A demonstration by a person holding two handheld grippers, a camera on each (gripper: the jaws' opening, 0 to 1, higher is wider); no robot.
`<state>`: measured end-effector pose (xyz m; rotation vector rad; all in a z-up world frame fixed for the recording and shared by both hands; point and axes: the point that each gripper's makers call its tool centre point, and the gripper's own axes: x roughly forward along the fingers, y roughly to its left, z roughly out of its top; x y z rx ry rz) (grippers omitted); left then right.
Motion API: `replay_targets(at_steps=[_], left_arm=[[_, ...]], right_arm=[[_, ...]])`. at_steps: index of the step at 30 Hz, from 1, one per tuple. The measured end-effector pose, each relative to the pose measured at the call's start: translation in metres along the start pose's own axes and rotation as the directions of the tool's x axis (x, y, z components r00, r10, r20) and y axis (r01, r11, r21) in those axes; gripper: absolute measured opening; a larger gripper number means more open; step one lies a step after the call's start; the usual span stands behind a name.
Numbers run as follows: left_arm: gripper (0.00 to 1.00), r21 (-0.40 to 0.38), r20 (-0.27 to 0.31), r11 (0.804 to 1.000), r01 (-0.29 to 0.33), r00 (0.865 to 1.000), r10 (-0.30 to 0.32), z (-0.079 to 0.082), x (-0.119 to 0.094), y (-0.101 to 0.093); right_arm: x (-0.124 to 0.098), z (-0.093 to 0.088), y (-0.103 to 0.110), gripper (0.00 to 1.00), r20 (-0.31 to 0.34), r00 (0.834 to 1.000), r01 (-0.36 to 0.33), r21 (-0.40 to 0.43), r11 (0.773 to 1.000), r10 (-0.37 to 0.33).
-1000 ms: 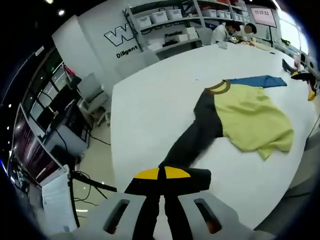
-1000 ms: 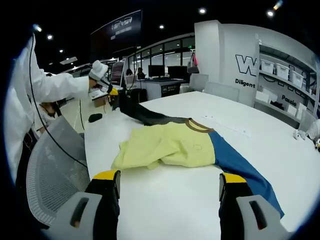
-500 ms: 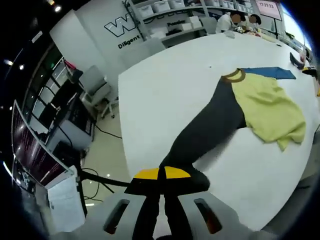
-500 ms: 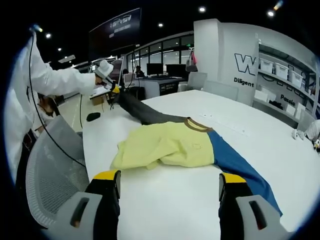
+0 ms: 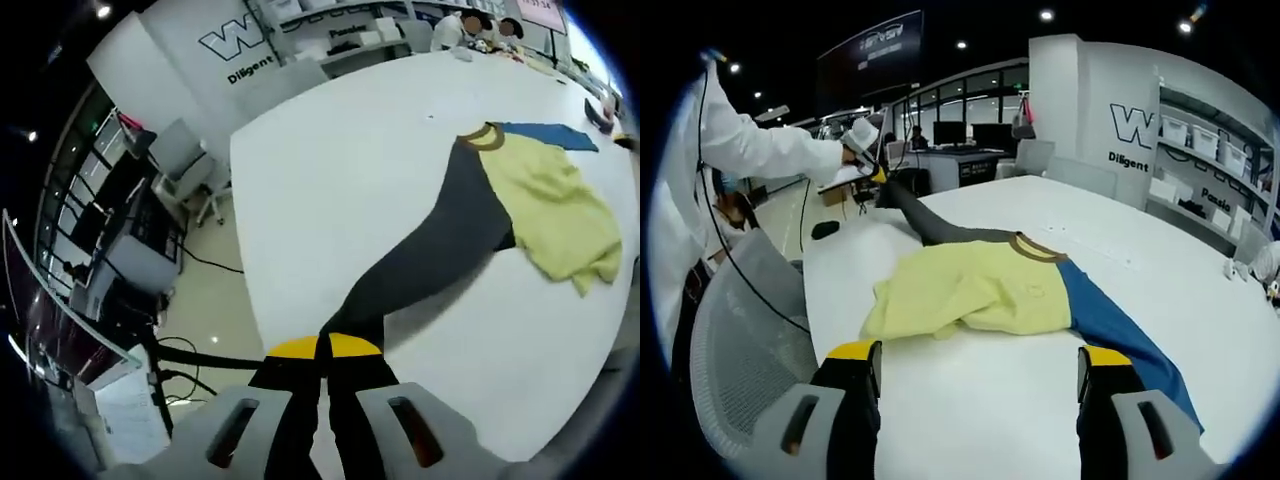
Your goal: Fold the garment on the visible template until the final outline fits inside the template.
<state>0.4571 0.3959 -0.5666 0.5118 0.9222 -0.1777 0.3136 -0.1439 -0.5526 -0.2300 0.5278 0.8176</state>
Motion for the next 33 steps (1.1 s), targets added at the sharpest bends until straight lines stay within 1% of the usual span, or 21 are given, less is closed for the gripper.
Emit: replay_targets(at_steps=[5,9,11,14,16,18,19,21,23,24,25,26,28,29,31,32,33], left_arm=[[0.0,-0.002,-0.028,1.0,0.002,1.0,-0.002,-0.005,0.017,0.008],[0.0,-0.002,0.009,1.0,-0.01,1.0,0.01,0.006,0.017,0.012],[0.0,0.001,0.008,1.0,-0.01,1.0,0.01,0.008,0.022,0.016],[0.0,0.0,-0.017,1.0,0.005,1.0,-0.005,0.005,0.03,0.014],[0.0,0.005,-0.045,1.0,0.017,0.999,-0.016,0.001,0.039,0.013],[0.0,0.01,-0.073,1.0,0.027,0.997,-0.026,-0.003,0.044,0.012],[0.0,0.016,-0.078,1.0,0.024,0.997,-0.023,-0.003,0.049,0.013],[0.0,0.008,-0.107,1.0,0.028,0.994,-0.027,-0.007,0.055,0.015],[0.0,0.0,-0.124,1.0,0.029,0.992,-0.029,-0.008,0.058,0.017],[0.0,-0.008,-0.139,0.999,0.034,0.99,-0.035,-0.011,0.058,0.016],[0.0,-0.01,-0.144,0.999,0.041,0.989,-0.042,-0.012,0.058,0.015],[0.0,-0.012,-0.146,0.998,0.057,0.988,-0.059,-0.013,0.055,0.01],[0.0,-0.014,-0.155,0.998,0.064,0.986,-0.066,-0.016,0.054,0.009],[0.0,-0.021,-0.168,0.997,0.08,0.982,-0.083,-0.022,0.054,0.006],[0.0,-0.024,-0.185,0.995,0.096,0.978,-0.098,-0.027,0.051,0.001],[0.0,-0.033,-0.21,0.992,0.121,0.97,-0.125,-0.034,0.047,-0.005],[0.0,-0.034,-0.213,0.991,0.128,0.968,-0.132,-0.035,0.045,-0.006]], right_arm=[[0.003,-0.005,-0.001,0.81,-0.024,1.0,0.003,0.005,1.0,-0.003],[0.007,-0.006,-0.004,0.81,-0.033,0.999,0.01,0.009,1.0,-0.009],[0.01,-0.006,-0.005,0.81,-0.04,0.999,0.011,0.013,1.0,-0.011],[0.011,-0.006,-0.006,0.81,-0.045,0.999,0.014,0.01,1.0,-0.013],[0.012,-0.005,-0.007,0.81,-0.049,0.999,0.015,0.011,1.0,-0.014],[0.013,-0.006,-0.008,0.81,-0.054,0.998,0.017,0.011,1.0,-0.016],[0.013,-0.006,-0.008,0.81,-0.056,0.998,0.017,0.011,1.0,-0.016],[0.013,-0.006,-0.008,0.81,-0.064,0.998,0.019,0.008,1.0,-0.018],[0.014,-0.007,-0.008,0.81,-0.068,0.997,0.021,0.008,1.0,-0.02],[0.014,-0.007,-0.008,0.81,-0.069,0.997,0.021,0.008,1.0,-0.021],[0.014,-0.007,-0.008,0.81,-0.071,0.997,0.022,0.008,1.0,-0.021],[0.015,-0.007,-0.008,0.81,-0.073,0.997,0.023,0.009,1.0,-0.022],[0.015,-0.008,-0.008,0.81,-0.073,0.997,0.024,0.01,1.0,-0.024],[0.016,-0.008,-0.008,0.81,-0.073,0.997,0.024,0.013,1.0,-0.023],[0.017,-0.009,-0.008,0.81,-0.076,0.997,0.023,0.013,1.0,-0.022],[0.018,-0.009,-0.008,0.81,-0.079,0.997,0.022,0.012,1.0,-0.021],[0.018,-0.009,-0.008,0.81,-0.079,0.997,0.022,0.012,1.0,-0.021]])
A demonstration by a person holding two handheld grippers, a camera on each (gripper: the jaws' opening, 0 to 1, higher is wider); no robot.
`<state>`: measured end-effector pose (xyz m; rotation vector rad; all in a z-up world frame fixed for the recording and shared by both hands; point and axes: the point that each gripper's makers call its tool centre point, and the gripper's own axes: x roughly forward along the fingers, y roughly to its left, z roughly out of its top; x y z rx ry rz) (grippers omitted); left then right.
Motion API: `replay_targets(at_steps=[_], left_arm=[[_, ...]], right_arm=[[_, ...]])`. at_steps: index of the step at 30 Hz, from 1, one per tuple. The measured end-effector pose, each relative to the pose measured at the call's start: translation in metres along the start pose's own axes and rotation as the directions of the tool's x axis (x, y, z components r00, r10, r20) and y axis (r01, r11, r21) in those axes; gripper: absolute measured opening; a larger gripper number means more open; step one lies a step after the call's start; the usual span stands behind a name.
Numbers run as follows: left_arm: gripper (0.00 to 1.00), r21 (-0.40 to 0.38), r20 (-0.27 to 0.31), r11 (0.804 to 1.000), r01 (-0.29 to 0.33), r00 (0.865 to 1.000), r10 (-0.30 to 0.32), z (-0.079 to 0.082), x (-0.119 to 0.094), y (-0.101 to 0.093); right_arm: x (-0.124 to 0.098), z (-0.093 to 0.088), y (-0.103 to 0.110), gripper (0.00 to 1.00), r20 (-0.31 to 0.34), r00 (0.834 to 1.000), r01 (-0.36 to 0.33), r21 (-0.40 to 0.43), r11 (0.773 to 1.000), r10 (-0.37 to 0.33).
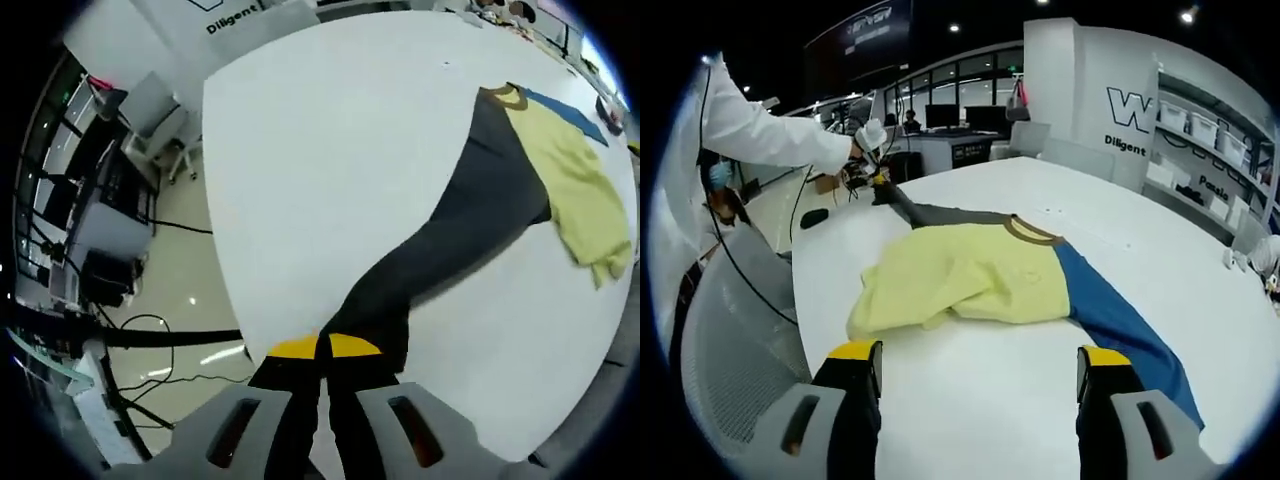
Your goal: Fold the garment on the visible template until the final outline fits inside the template.
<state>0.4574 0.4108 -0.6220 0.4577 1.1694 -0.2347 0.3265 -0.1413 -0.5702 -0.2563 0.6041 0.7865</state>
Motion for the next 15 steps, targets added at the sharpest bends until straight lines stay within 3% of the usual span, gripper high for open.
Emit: replay_targets(at_steps=[5,15], left_arm=[[0.0,0.003,0.005,0.999,0.041,0.999,-0.041,-0.005,-0.015,-0.007],[0.0,0.028,0.036,0.999,0.026,0.999,-0.027,-0.001,-0.02,-0.008]], right_arm=[[0.003,0.001,0.001,0.81,0.002,1.0,-0.008,-0.004,1.0,0.008],[0.008,0.009,0.005,0.81,0.009,1.0,-0.022,-0.025,0.999,0.023]])
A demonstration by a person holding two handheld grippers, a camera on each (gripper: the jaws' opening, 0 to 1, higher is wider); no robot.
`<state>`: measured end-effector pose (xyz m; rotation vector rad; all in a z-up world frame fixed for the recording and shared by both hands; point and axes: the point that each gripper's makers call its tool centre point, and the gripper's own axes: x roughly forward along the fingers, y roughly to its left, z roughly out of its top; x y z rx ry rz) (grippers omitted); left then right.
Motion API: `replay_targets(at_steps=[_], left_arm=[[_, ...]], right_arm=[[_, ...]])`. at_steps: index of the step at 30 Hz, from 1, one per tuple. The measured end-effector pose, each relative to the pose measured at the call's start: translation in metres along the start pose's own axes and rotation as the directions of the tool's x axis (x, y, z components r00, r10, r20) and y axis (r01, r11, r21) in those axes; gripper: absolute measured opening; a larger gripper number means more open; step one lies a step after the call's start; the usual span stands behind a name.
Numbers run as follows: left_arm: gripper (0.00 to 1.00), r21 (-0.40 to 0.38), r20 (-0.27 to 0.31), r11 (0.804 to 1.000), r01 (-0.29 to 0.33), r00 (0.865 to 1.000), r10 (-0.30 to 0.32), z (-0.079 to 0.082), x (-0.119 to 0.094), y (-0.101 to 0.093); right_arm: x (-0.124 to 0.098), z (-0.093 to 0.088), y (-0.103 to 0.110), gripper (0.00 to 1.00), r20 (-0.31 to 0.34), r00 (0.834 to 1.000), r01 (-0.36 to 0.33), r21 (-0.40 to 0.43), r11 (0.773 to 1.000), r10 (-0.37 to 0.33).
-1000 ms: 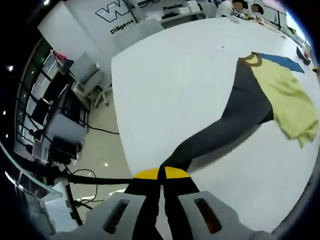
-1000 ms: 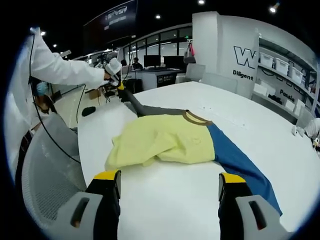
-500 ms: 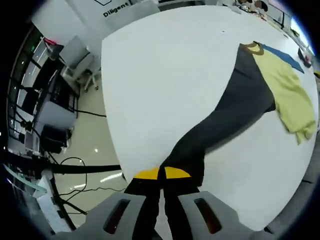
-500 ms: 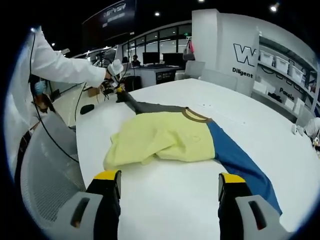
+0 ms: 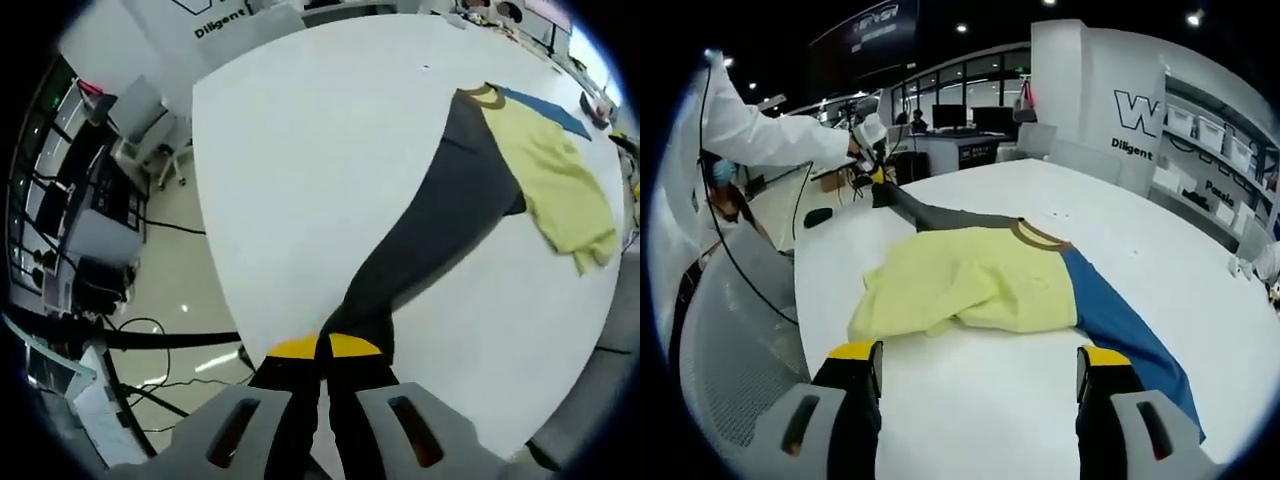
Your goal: Fold the garment on the visible template until the final outline fits inside the template.
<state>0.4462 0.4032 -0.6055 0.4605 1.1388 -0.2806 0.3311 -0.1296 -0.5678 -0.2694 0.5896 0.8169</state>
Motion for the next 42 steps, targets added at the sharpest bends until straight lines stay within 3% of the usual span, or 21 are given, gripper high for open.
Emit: replay_targets(at_steps=[13,17,25,28,32,37,42], left_arm=[[0.0,-0.041,0.021,0.999,-0.029,0.999,0.03,0.004,0.024,0.006],[0.0,-0.054,0.034,0.997,-0.05,0.998,0.052,0.007,0.038,0.018],[0.0,-0.008,0.006,0.997,-0.074,0.997,0.075,0.005,0.061,0.02],[0.0,-0.009,0.015,0.997,-0.08,0.997,0.08,0.004,0.062,0.019],[0.08,-0.004,0.044,0.995,-0.102,0.994,0.102,0.004,0.06,0.025],[0.09,-0.052,0.082,0.993,-0.107,0.99,0.111,0.001,0.051,0.029],[0.12,-0.157,0.148,0.983,-0.097,0.982,0.121,0.002,0.045,0.03]], right_arm=[[0.001,-0.003,-0.002,0.81,-0.015,1.0,0.006,0.006,1.0,-0.006],[0.002,-0.003,-0.003,0.81,-0.021,1.0,0.009,0.006,1.0,-0.009],[0.002,0.0,-0.003,0.81,-0.028,1.0,0.012,0.0,1.0,-0.012],[0.002,0.002,-0.003,0.81,-0.028,0.999,0.014,-0.003,1.0,-0.014],[0.002,0.002,-0.003,0.8,-0.029,0.999,0.015,-0.005,1.0,-0.015],[0.005,0.002,-0.002,0.8,-0.028,1.0,0.009,-0.007,1.0,-0.009],[0.008,0.007,0.0,0.8,-0.018,1.0,-0.001,-0.012,1.0,0.001]])
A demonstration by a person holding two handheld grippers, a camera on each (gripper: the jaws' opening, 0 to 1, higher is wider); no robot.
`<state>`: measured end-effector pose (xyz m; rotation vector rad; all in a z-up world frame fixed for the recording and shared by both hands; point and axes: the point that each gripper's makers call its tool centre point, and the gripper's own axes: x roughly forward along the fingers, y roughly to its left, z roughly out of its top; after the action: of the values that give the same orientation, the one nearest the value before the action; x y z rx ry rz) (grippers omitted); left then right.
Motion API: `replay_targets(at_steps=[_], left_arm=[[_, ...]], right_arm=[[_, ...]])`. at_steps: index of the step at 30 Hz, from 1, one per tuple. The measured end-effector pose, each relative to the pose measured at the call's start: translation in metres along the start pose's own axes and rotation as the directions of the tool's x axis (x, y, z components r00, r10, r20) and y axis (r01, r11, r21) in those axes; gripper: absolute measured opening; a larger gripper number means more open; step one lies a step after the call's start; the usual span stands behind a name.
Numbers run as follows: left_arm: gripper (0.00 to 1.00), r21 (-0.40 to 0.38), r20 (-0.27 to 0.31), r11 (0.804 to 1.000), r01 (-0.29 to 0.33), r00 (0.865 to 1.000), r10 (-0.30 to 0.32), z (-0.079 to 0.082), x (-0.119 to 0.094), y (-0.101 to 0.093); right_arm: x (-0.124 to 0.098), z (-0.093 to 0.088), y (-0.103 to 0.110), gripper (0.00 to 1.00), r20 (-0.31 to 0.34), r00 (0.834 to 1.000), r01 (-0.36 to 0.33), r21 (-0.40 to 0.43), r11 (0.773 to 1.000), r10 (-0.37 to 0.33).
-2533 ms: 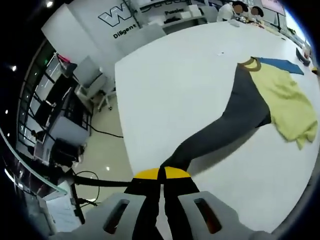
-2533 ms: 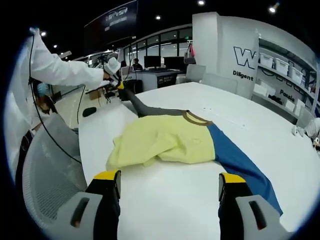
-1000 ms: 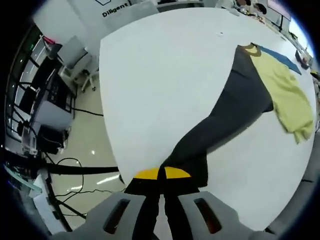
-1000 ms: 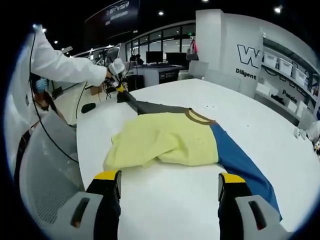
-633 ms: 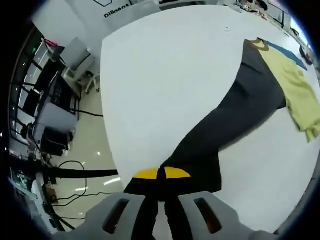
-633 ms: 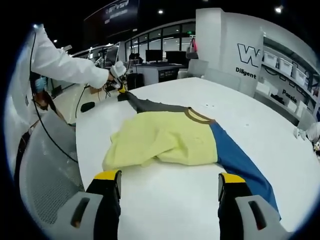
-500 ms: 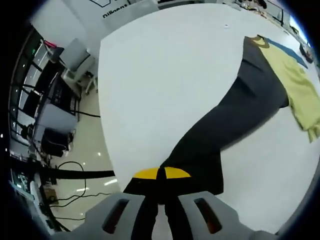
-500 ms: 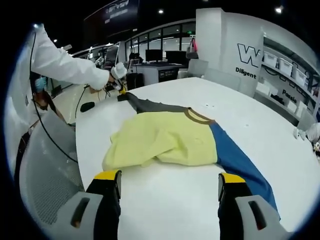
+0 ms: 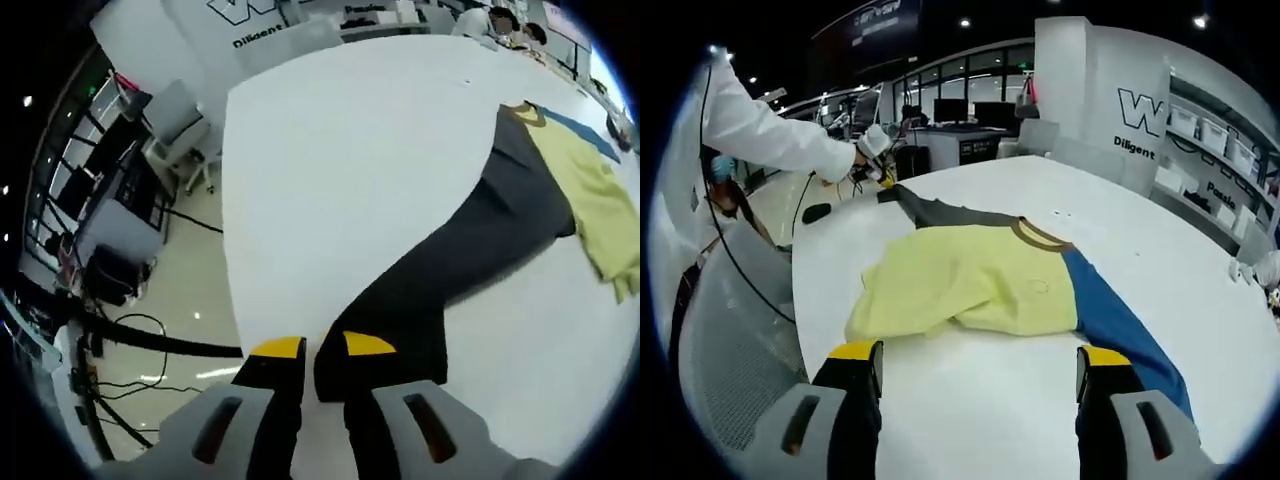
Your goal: Fold the garment on the visible template until the final outline fits inside the template.
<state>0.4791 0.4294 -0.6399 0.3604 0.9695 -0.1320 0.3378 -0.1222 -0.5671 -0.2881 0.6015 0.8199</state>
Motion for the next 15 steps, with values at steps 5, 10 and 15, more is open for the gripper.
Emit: replay_targets(at_steps=[5,10,15], left_arm=[[0.13,-0.052,0.017,0.999,0.008,1.0,-0.007,-0.01,-0.003,-0.011],[0.13,-0.082,0.029,0.997,0.014,1.0,-0.012,-0.019,-0.003,-0.026],[0.14,-0.108,0.063,0.994,0.025,0.998,-0.018,-0.017,-0.011,-0.04]], right_arm=[[0.002,0.005,0.001,0.8,0.011,1.0,-0.008,-0.009,1.0,0.008],[0.002,0.008,0.004,0.8,0.019,1.0,-0.016,-0.017,1.0,0.016],[0.001,0.008,0.005,0.8,0.023,1.0,-0.019,-0.018,1.0,0.019]])
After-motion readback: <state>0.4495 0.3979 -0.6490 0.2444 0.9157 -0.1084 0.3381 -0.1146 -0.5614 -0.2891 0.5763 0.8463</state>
